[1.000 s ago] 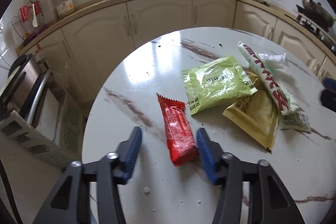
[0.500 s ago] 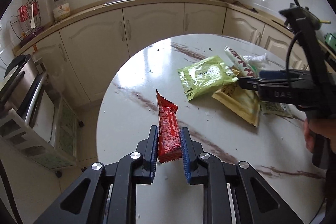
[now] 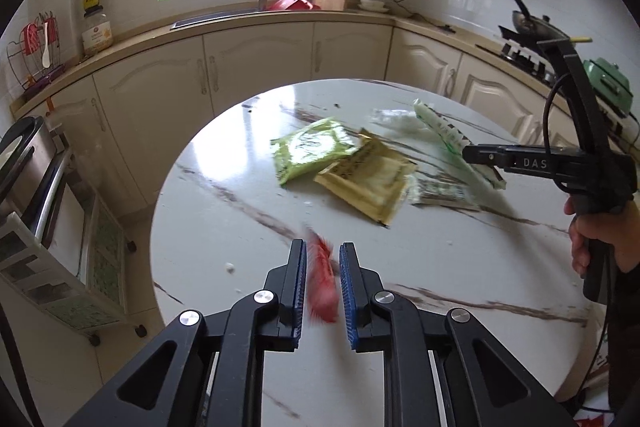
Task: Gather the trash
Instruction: 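Grasp the red candy wrapper with the left tool while the right tool grasps the white printed bag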
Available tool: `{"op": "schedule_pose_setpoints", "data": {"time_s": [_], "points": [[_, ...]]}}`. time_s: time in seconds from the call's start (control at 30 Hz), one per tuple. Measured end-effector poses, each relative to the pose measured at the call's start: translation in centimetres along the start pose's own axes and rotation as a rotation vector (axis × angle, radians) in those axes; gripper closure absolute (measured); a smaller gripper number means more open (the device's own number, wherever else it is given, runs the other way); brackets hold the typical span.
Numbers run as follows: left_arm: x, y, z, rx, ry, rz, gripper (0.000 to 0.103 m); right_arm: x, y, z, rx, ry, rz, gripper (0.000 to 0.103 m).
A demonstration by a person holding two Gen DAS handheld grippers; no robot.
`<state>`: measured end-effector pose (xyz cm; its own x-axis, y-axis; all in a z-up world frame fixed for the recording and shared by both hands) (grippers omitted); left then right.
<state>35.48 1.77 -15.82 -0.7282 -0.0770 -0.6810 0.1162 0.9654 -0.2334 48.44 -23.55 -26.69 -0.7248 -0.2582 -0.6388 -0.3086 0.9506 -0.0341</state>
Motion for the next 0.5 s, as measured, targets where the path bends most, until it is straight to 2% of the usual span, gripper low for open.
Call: {"op": "schedule_pose_setpoints", "data": {"time_s": [0.2,0.27,0.33,0.37,0.4,0.47,0.5], "points": [[1.6,-2.0,-1.8,0.013,0.007,0.028,0.09,4.1,0.9,-3.6,-0.014,0.024,-0.054,0.08],[2.1,-1.8,-1.8,0.0,0.017,0.026,0.088,4.9,1.2,-4.6,0.018,0.012,-0.074,0.079],[2.4,-1.5,-1.8,-0.027,0.022,0.021,0.088,5.2,1.5,-4.8,0.012,0.005,-0.096,0.076],[2.6,-1.2,-1.8,-0.038,0.027,0.018,0.087,5.2,1.6,-4.5,0.013,0.009,-0.101,0.069],[2.8,-1.0,-1.8,-0.045,0.032,0.01,0.085,5.2,1.5,-4.1,0.029,0.011,-0.107,0.057],[2.9,-0.8,-1.7,-0.056,0.04,0.003,0.081,5.1,1.2,-3.2,0.087,0.017,-0.124,0.041],[3.0,-0.5,-1.7,-0.065,0.045,-0.001,0.078,5.0,1.0,-2.7,0.097,0.028,-0.122,0.042]]}}
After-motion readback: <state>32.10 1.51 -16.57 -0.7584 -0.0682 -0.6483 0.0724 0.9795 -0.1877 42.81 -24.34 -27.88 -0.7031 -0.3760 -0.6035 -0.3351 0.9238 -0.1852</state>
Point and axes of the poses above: each gripper's, at about its wrist camera, not at the fingertips, and z roughly the way its jaws point, y to its left, x to its underside, the point moved 7 cm from there along z, roughly the way its jaws point, and after that the axes turned 14 degrees about -z, right-handed, at the moved point
